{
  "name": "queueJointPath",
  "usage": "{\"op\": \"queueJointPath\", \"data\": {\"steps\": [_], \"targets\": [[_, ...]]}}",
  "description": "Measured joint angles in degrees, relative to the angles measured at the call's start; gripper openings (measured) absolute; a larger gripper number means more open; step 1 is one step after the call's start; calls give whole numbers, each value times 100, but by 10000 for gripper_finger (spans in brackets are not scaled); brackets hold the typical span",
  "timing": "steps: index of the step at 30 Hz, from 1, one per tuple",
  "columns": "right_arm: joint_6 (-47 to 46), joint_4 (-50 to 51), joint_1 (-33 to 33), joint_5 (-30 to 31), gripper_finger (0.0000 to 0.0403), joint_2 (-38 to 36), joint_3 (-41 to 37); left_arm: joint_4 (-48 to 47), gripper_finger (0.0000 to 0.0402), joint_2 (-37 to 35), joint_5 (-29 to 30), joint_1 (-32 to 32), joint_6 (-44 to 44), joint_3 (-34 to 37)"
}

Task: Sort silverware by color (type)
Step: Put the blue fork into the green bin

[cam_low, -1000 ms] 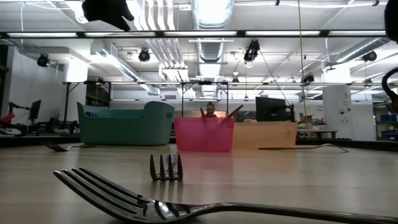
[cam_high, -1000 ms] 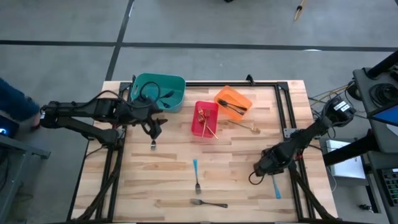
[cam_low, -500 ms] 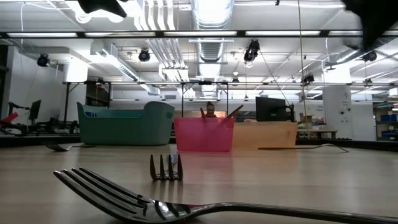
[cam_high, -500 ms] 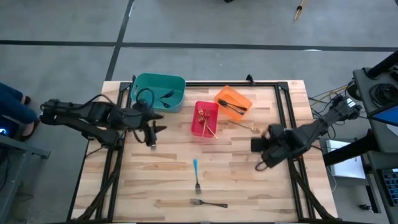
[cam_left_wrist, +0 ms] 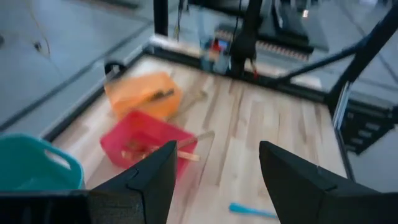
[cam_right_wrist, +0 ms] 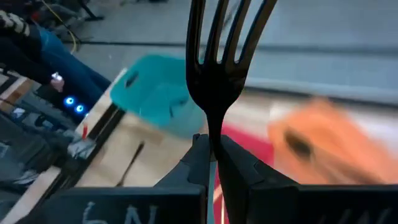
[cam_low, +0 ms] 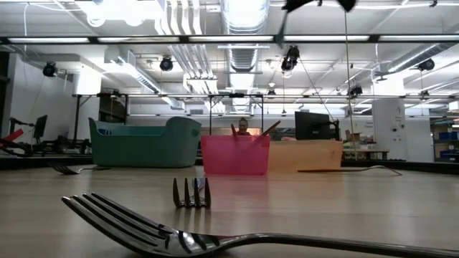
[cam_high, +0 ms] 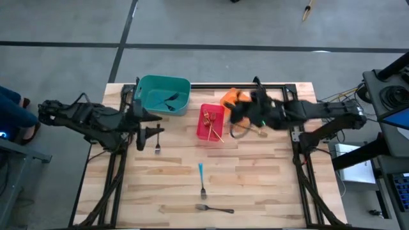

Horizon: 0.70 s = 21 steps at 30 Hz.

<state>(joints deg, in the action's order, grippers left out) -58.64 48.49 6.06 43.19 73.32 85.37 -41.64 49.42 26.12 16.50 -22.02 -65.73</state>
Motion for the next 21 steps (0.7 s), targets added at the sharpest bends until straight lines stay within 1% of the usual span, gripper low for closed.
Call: {"op": "queueJointPath", "data": {"steps": [5,10,13,16,21], "targets": [[1745,-1106,-835,-682,12,339,278,453,207,-171,473,-5,321,0],[3176,-1801,-1579,-1451,12,728,452,802,207,-156,1481,-5,346,0],[4069,-2186,-1941,-1921,12,1006,603,1107,207,-94,1950,-12,330,0],[4751,-2519,-2242,-2409,12,1327,841,1429,207,-6,2255,-97,372,0],[5567,-2487,-2657,-3084,12,2004,1526,1762,207,182,2342,-604,372,0]]}}
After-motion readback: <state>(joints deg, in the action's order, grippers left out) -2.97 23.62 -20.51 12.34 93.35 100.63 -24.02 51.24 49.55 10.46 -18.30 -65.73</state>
